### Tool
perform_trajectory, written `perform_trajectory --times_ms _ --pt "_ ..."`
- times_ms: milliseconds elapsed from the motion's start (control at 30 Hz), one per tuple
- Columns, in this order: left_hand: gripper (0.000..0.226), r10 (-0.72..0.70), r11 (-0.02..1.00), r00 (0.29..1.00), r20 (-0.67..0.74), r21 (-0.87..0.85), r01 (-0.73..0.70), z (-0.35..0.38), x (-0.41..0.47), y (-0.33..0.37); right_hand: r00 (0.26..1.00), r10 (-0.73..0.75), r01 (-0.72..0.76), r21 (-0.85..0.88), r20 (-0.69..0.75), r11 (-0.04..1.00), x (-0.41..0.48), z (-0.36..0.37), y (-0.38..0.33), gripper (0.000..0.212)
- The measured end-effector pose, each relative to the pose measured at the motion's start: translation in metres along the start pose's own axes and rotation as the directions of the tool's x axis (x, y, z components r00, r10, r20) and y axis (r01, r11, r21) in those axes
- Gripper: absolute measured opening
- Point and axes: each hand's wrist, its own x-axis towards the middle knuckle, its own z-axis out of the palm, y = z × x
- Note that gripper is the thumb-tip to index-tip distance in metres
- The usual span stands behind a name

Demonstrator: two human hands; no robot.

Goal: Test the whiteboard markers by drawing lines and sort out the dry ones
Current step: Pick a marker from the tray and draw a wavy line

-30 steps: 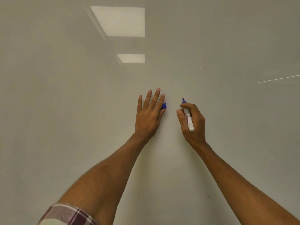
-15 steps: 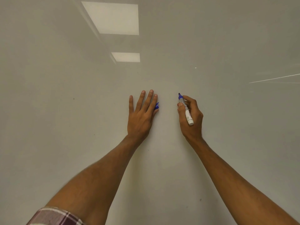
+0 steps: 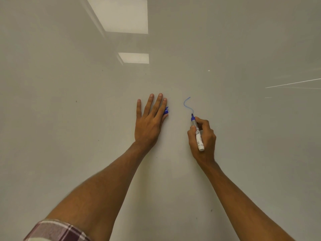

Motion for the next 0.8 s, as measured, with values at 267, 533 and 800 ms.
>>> perform_trajectory --times_ms 267,533,800 --pt "0.050 -0.005 1.000 1.000 -0.026 0.001 0.005 0.000 0.000 0.000 1.000 0.024 -0.023 -0.084 0.012 0.996 -0.034 -0.014 0.005 0.028" --pt "0.051 -0.012 1.000 0.998 0.062 0.023 0.011 -0.008 0.002 0.000 0.959 -0.188 0.243 -0.277 0.210 0.930 -0.045 -0.021 0.001 0.011" --pt "0.051 0.036 0.999 0.987 0.154 -0.038 -0.031 -0.030 -0.025 0.018 0.929 -0.240 0.320 -0.288 0.281 0.903 -0.045 -0.040 -0.004 0.024"
